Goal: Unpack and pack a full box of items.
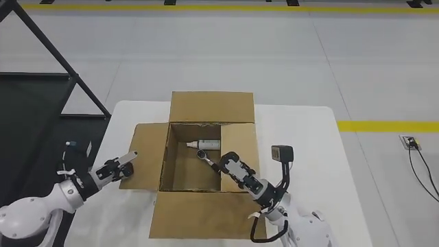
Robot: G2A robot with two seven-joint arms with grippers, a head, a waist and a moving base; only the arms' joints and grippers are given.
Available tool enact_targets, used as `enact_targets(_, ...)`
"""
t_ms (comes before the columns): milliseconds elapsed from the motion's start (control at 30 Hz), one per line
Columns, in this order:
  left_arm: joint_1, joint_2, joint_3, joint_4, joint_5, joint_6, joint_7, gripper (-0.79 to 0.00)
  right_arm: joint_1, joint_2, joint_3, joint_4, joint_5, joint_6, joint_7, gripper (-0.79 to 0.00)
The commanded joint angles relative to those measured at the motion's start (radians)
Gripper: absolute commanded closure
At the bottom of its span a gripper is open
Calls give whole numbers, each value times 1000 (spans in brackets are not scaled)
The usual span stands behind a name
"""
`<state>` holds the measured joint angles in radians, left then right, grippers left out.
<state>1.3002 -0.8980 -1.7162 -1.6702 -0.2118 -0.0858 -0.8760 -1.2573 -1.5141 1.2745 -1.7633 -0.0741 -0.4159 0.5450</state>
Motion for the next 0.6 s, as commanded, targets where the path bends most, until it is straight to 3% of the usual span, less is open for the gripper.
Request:
enact_targets(0,13,1,-9,-3,-5,-4,-1,-785,0,2,-2,0,-2,0,-5,-785)
enact_targets(567,142,-3,-50,-6,-84,-95,10,-785,92,13,-53,1,-8,92,2,-785)
